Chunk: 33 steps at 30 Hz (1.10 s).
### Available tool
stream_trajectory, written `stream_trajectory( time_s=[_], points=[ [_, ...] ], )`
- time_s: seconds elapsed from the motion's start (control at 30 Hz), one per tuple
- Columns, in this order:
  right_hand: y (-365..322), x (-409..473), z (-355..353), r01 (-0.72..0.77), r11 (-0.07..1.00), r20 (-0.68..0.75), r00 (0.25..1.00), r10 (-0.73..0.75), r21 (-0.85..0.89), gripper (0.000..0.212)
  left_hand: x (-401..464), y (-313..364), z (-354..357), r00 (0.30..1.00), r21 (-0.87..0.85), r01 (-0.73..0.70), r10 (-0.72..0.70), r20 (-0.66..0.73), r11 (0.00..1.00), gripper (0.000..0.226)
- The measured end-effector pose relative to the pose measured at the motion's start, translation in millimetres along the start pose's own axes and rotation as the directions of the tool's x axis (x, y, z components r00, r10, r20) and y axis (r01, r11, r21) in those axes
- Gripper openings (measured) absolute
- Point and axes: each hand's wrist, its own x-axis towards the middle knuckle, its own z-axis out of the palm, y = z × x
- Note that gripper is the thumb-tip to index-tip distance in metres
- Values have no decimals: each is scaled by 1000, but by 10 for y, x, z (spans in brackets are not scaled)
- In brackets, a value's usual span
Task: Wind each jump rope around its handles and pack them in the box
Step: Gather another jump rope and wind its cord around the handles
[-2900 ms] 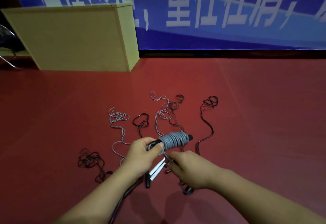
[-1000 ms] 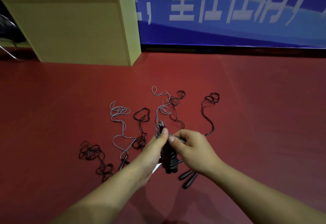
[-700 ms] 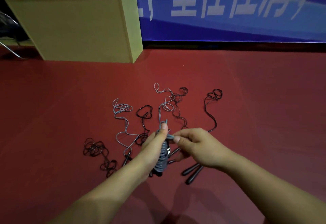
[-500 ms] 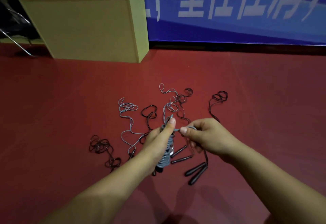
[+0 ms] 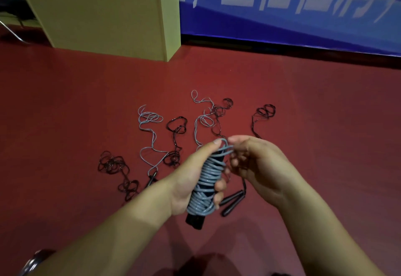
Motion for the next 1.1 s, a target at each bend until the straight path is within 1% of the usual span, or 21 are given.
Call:
stream_trajectory(
  time_s=[0.03, 0.1, 0.17, 0.23, 0.3, 0.37, 0.43, 0.53, 0.63, 0.73, 0.8, 0.83, 0.87, 0.9, 0.93, 0.97, 1.0, 1.03, 1.07, 1.1],
  points=[
    [-20, -26, 0, 34, 999, 13, 999, -34, -20, 20, -15, 3, -21, 1000, -9, -8, 8, 20, 1000, 54],
    [-13, -77, -3, 65, 997, 29, 998, -64, -49, 29, -39, -3, -57, 1000, -6, -25, 24, -16, 1000, 53],
    [32, -98, 7, 99, 991, 28, 995, -97, -91, 25, -45, -4, -80, 995, -4, -44, 44, -87, 999, 51],
    [70, -90, 10, 151, 962, 16, 988, -151, -226, 15, -31, 10, -90, 988, -33, -65, 60, -145, 997, 51],
    [97, -94, 12, 188, 910, 6, 980, -201, -370, 10, -28, 30, -104, 981, -43, -82, 73, -179, 996, 52],
    [113, -95, 10, 204, 893, -11, 974, -228, -402, 10, -24, 51, -104, 975, -21, -108, 102, -198, 994, 48],
    [126, -89, 8, 218, 889, -38, 967, -254, -402, 10, -24, 62, -99, 972, 16, -143, 143, -186, 990, 42],
    [153, -66, -12, 243, 843, -48, 952, -302, -479, 12, 1, 37, -148, 964, 48, -227, 232, -132, 973, 39],
    [155, -64, -5, 274, 816, -22, 944, -331, -509, 20, 9, -3, -178, 967, 69, -238, 243, -78, 969, 37],
    [160, -58, 30, 300, 806, 4, 938, -346, -510, 27, 10, -14, -187, 974, 90, -206, 213, -80, 975, 40],
    [166, -50, 69, 304, 833, 20, 943, -333, -462, 27, -33, -17, -177, 986, 58, -123, 129, -106, 991, 34],
    [163, -51, 90, 300, 867, 27, 948, -316, -398, 28, -41, -4, -160, 988, 39, -88, 92, -121, 995, 32],
    [159, -48, 99, 287, 904, 27, 956, -294, -317, 29, -34, 27, -125, 986, 68, -58, 67, -149, 996, 30],
    [150, -43, 104, 261, 936, 25, 965, -263, -235, 28, -10, 83, -91, 982, 141, -41, 66, -179, 989, 26],
    [137, -38, 107, 230, 958, 21, 973, -230, -170, 26, -6, 30, -167, 980, 183, -119, 145, -137, 976, 23],
    [133, -35, 107, 199, 971, 17, 980, -199, -134, 23, -6, 17, -233, 968, 96, -160, 175, -180, 982, 20],
    [135, -31, 110, 174, 977, 14, 985, -174, -121, 20, -17, 0, -255, 956, 56, -189, 196, -217, 980, 25],
    [145, -26, 114, 158, 979, 7, 987, -158, -125, 19, 19, -28, -304, 940, 57, -220, 227, -256, 974, 33],
    [160, -21, 120, 152, 978, -3, 988, -154, -140, 19, 79, -33, -342, 933, 109, -232, 253, -255, 967, 35],
    [176, -16, 120, 155, 974, -16, 987, -160, -163, 19, 147, -4, -363, 926, 239, -239, 295, -235, 941, 32]
  ],
)
